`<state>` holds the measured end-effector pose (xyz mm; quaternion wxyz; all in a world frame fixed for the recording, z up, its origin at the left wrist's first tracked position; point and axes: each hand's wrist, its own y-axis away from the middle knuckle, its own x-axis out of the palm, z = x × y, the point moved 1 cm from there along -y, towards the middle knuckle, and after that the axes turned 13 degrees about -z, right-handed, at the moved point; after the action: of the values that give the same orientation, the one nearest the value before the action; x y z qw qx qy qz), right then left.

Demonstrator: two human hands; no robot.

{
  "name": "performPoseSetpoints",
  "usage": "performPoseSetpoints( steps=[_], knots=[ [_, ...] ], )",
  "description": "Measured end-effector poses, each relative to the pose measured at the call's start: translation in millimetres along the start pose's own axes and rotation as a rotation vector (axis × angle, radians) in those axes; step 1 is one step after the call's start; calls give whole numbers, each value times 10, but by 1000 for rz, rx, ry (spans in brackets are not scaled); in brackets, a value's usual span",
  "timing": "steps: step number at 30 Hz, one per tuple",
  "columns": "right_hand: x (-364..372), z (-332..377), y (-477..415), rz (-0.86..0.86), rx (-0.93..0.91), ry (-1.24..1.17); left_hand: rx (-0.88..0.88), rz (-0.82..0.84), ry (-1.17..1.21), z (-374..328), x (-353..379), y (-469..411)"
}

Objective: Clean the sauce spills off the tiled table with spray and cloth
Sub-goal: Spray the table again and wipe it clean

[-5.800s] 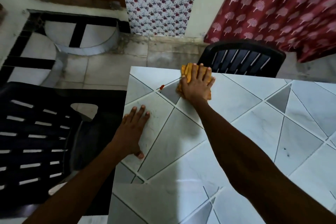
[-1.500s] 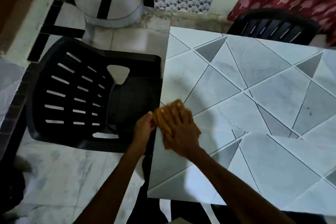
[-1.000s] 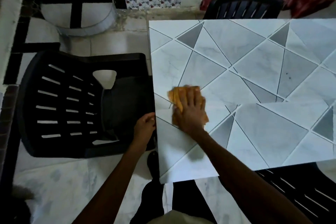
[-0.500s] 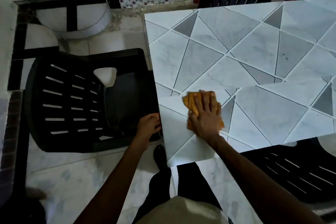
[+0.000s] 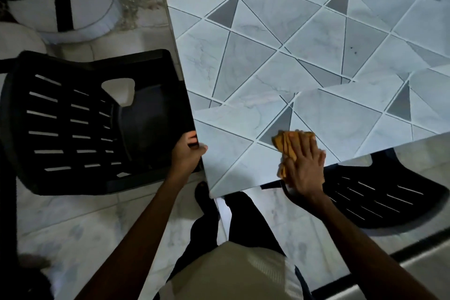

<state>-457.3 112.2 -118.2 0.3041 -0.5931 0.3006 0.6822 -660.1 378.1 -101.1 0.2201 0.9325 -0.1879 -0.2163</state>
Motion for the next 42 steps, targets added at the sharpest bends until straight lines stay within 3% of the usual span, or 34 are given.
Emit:
performPoseSetpoints(
  steps=[3,5,8,11,13,16,18,20,23,25,28,30,32,34,38,42],
  knots=[
    [38,417,41,-32,136,-37,74,-8,-57,35,22,66],
    [136,984,299,-16,-58,-79,87,-40,-95,58,9,52],
    [246,1612,715,-13,-489,-143,80,-82,-192,50,40,-9],
    [278,1509,715,45,-754,-117,86,-153,-280,21,87,-88],
    [220,1162,608,77,-804,-75,96,-179,-318,-1,167,-109],
    [14,350,394,76,-575,-81,165,-238,-381,-59,292,-45],
    [-142,-352,238,78,-336,-112,394,-277,-533,-90,353,42],
    [-278,-848,55,77,-116,-143,637,-216,-659,-64,416,113],
    [-244,-838,-132,12,54,-86,701,-35,-720,41,623,246],
    [-99,-422,-62,-9,-37,-115,657,22,-783,152,711,309],
    [134,129,306,80,-479,-190,605,-4,-817,160,778,350],
    [149,160,439,125,-702,-195,608,-20,-830,98,786,348],
    [77,-102,329,137,-795,-159,598,-32,-844,42,809,322],
    [-3,-570,127,130,-698,-181,575,-32,-860,35,842,319],
    [-315,-1611,-170,113,-322,-180,581,-38,-870,75,870,322],
    [-318,-1562,-287,61,-186,-123,585,-54,-867,71,863,336]
  ],
)
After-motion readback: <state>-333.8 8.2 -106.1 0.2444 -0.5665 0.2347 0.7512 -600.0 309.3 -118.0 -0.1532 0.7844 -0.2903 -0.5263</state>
